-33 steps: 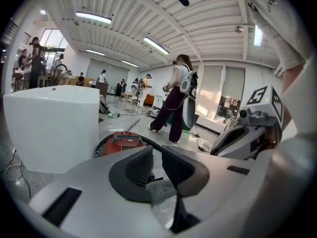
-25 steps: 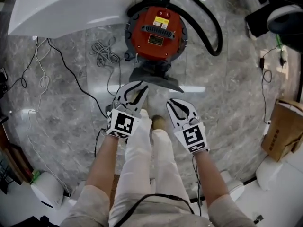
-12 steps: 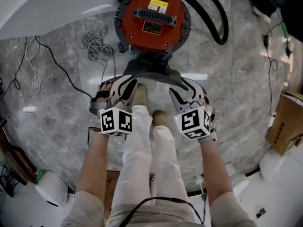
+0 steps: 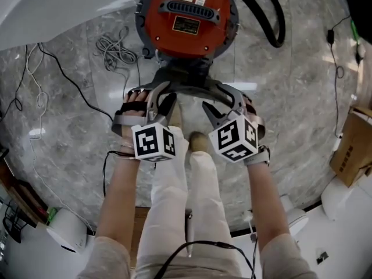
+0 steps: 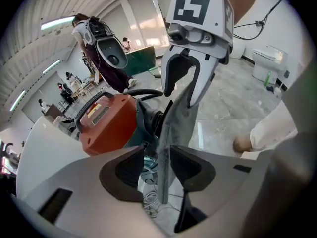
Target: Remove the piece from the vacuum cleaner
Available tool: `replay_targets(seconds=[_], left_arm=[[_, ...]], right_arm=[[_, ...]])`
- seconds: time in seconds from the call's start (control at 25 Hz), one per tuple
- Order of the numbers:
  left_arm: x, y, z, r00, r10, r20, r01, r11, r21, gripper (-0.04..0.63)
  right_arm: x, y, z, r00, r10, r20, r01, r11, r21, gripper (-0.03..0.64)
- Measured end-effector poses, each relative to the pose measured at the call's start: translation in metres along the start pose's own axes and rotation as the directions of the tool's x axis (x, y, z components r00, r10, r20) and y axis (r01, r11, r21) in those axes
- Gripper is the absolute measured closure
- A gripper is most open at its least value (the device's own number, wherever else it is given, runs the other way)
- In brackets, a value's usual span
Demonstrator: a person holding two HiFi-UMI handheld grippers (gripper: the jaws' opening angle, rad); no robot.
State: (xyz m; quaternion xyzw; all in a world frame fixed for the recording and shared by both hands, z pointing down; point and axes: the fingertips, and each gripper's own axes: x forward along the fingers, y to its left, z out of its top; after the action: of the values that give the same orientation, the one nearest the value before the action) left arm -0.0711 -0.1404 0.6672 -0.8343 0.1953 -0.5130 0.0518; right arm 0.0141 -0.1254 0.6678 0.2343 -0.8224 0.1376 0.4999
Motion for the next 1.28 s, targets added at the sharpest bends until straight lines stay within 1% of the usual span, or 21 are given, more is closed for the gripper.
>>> replay_targets(seconds=[0.24,0.44,0.68,0.84,1.0,1.12,1.2,1.28], left_arm=[[0.011,-0.001,-0.005,0.999,-0.028,-0.024,0.029,0.999,0.023,0.428],[0.020,-0.009,-0.004,0.998,-0.055,-0.037,0.056,0.997,0.044,0.428],[0.028,-0.016,-0.009,0.995,-0.073,-0.068,0.076,0.996,0.043,0.428],[0.032,-0.025,-0.017,0.988,-0.110,-0.106,0.116,0.992,0.054,0.429],[0.031,-0.023,-0.019,0.988,-0.102,-0.113,0.106,0.994,0.031,0.431],[0.032,-0.022,-0.019,0.987,-0.100,-0.123,0.102,0.995,0.003,0.458],[0.033,-0.022,-0.019,0.987,-0.101,-0.128,0.100,0.995,-0.020,0.519],[0.033,-0.022,-0.019,0.987,-0.102,-0.127,0.098,0.994,-0.040,0.546]], right_arm=[[0.018,-0.002,0.001,0.999,0.020,-0.025,-0.021,0.999,-0.037,0.385],[0.028,-0.001,-0.001,0.999,0.018,-0.042,-0.019,1.000,-0.025,0.387],[0.032,0.004,-0.001,0.999,0.019,-0.043,-0.020,0.999,-0.036,0.393],[0.031,0.001,0.000,0.999,-0.003,-0.037,0.002,0.999,-0.038,0.468],[0.030,0.002,0.000,1.000,-0.011,-0.025,0.009,0.999,-0.046,0.488],[0.029,0.001,0.000,1.000,-0.017,-0.020,0.015,0.998,-0.060,0.497],[0.029,0.001,-0.001,1.000,-0.020,-0.020,0.018,0.997,-0.069,0.511],[0.028,0.002,-0.002,1.000,-0.022,-0.018,0.020,0.997,-0.077,0.523]])
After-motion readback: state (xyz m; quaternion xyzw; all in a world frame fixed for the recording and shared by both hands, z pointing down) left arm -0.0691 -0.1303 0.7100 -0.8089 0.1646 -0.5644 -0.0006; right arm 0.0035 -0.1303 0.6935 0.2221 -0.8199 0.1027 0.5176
